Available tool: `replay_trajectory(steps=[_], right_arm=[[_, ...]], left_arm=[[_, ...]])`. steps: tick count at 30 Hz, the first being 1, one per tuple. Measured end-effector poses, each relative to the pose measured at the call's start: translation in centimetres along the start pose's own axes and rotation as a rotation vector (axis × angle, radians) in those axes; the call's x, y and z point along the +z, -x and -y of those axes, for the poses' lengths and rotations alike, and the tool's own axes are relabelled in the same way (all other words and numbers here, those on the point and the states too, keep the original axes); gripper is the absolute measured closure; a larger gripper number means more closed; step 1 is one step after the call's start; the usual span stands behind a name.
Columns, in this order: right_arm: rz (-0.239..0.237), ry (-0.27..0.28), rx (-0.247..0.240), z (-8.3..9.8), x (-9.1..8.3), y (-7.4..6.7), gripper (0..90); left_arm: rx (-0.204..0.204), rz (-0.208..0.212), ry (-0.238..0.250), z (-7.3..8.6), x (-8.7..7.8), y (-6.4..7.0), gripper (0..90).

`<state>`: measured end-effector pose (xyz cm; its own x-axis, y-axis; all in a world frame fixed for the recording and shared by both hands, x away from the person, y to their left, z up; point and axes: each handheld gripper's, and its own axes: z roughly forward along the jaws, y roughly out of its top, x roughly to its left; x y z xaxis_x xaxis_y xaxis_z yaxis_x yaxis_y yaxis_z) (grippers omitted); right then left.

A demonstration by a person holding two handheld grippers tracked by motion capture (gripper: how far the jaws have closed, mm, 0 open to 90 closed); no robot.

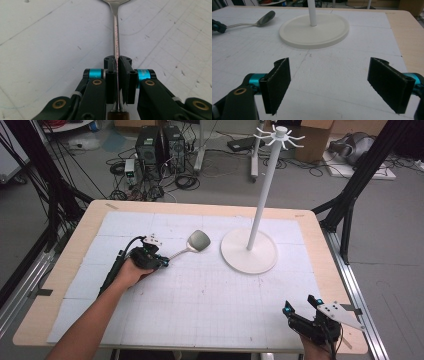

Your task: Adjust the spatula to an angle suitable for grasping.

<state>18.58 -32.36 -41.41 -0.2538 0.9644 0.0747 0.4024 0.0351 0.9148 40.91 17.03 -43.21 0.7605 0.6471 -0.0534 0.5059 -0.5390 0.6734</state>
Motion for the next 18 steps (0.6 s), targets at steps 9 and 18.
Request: replay_trajectory(steps=[9,18], right_arm=[[-0.003,0.0,0.0,0.0,-0.2,-0.1,20.2],[-0.001,0.009,-0.003,-0.1,-0.3,0.0,20.2]], left_arm=[[0.035,0.062,-0.036,0.0,-0.3,1.1,83.4],[0.087,0.133,-0.05,0.1,-0.5,3.1,83.4]])
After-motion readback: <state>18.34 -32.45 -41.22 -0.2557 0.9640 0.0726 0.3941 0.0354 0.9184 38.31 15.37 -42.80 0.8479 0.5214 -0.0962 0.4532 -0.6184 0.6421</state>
